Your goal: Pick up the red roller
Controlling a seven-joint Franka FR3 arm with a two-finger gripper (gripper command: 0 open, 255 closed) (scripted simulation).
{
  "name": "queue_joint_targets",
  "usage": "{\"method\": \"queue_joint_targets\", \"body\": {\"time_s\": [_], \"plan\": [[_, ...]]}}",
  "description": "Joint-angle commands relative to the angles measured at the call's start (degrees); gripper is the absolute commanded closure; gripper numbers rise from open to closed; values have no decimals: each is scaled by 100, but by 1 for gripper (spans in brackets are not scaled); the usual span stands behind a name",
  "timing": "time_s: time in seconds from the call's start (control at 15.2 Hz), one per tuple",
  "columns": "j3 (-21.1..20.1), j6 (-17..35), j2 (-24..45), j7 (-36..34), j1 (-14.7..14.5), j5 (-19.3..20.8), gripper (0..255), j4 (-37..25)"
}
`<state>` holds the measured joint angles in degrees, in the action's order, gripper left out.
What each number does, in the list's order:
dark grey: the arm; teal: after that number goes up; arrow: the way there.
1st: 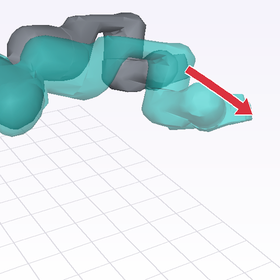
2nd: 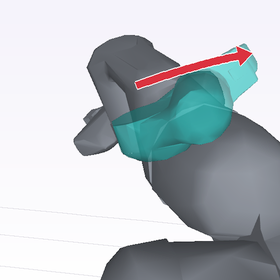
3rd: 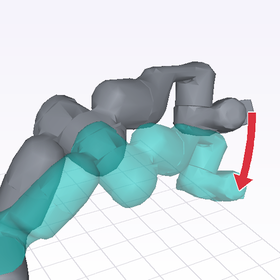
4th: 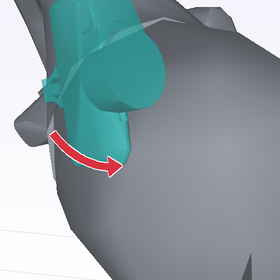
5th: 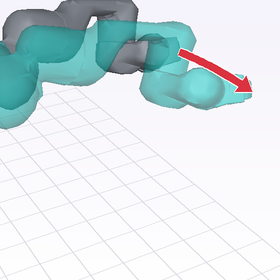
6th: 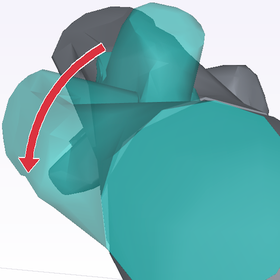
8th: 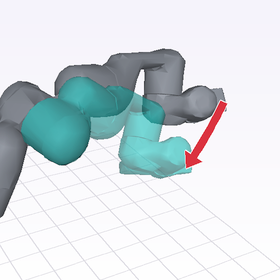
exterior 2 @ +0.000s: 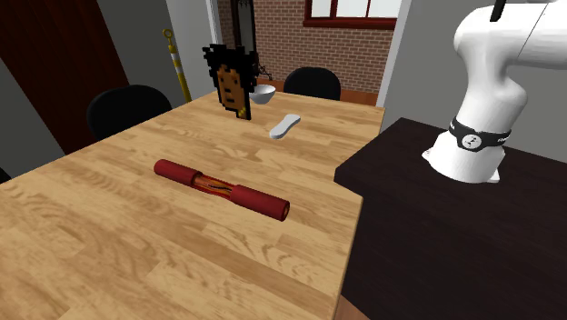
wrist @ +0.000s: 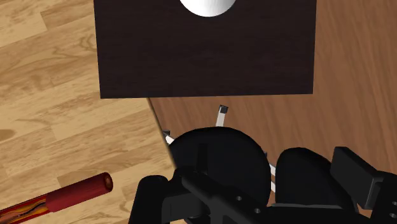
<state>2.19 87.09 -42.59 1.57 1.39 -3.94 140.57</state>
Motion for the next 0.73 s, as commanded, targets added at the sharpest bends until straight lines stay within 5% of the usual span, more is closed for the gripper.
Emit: {"method": "queue_joint_targets", "body": {"time_s": [0.0, 0.66], "plan": [[0, 0, 0, 0, 0, 0, 0, 0], [134, 1745, 1810, -632, 483, 221, 0, -139]]}}
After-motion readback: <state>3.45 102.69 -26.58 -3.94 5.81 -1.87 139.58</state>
